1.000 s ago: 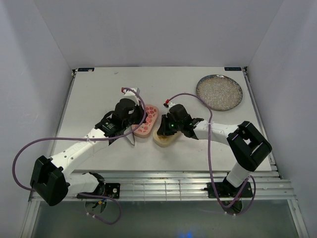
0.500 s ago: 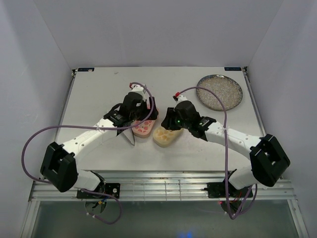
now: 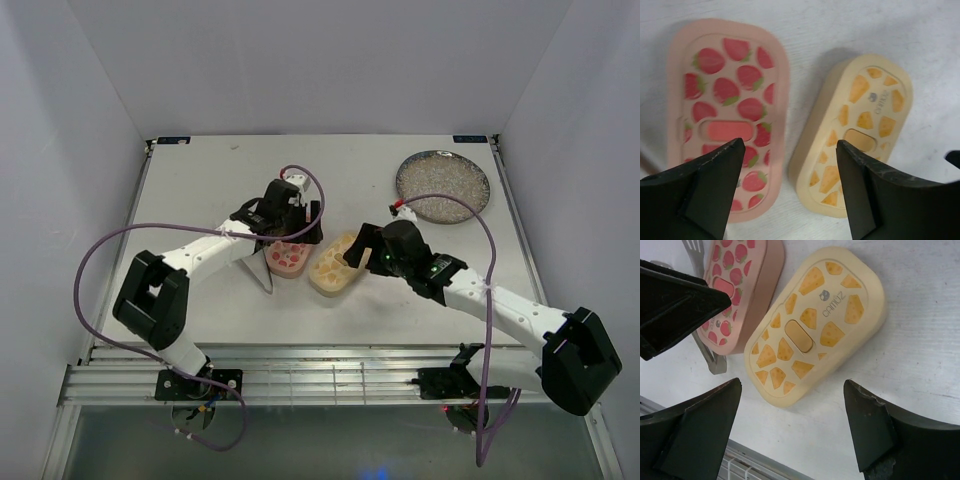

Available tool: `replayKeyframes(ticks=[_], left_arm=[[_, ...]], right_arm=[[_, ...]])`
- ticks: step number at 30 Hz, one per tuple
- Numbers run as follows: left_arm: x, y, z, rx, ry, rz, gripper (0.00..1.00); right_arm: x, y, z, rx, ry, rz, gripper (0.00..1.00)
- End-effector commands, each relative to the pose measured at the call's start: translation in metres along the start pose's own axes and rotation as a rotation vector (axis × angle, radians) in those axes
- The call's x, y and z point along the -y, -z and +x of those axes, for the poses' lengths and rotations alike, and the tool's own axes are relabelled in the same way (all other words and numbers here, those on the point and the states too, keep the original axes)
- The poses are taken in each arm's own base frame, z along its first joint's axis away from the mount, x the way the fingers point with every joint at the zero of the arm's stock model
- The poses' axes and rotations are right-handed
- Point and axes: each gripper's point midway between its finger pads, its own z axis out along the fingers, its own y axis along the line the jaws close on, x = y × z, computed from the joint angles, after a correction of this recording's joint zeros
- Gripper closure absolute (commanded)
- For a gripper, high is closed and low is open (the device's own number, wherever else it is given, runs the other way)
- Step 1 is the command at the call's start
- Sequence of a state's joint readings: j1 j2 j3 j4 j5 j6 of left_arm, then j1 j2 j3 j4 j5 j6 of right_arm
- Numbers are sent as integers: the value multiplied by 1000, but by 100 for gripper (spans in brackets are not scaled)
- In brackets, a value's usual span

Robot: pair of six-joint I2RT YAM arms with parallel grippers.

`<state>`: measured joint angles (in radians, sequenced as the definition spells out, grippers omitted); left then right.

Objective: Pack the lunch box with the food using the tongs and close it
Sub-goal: Close the box lid on the packing box.

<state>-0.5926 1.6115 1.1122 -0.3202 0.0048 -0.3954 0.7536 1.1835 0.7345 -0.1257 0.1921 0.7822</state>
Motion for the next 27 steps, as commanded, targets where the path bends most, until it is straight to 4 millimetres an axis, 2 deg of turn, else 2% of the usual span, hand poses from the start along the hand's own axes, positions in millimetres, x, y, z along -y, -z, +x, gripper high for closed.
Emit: replayKeyframes(ticks=[1, 6, 10, 14, 16, 17, 19, 20, 21, 23, 24, 27], left_arm=[[39, -1, -9, -23, -62, 201, 17], [44, -14, -2, -60, -80, 234, 22], [52, -16, 6, -84, -78, 277, 23], [56, -8, 11, -83, -87, 280, 23], [61, -3, 15, -79, -96, 290, 24], [64, 1, 14, -70, -97, 298, 24], [70, 6, 23, -84, -100, 313, 26], [72, 8, 28, -92, -92, 313, 27], [71, 13, 26, -74, -87, 302, 28], [67, 15, 40, -83, -91, 261, 30], [60, 16, 38, -60, -95, 206, 30], [54, 10, 35, -52, -111, 158, 28]], right_arm=[[12, 2, 1, 30, -84, 45, 12], [31, -6, 9, 52, -127, 64, 16], [34, -16, 13, 67, -147, 54, 17], [48, -23, 6, 79, -127, 82, 17], [46, -24, 8, 55, -127, 31, 17], [53, -25, 4, 69, -141, 16, 17], [53, -23, 5, 57, -138, -40, 17], [59, -23, 0, 80, -146, -56, 17], [55, -21, 3, 57, -129, -100, 17], [59, -21, -4, 64, -123, -116, 16], [54, -21, -6, 55, -89, -150, 16], [53, -26, -9, 5, -78, -137, 14]])
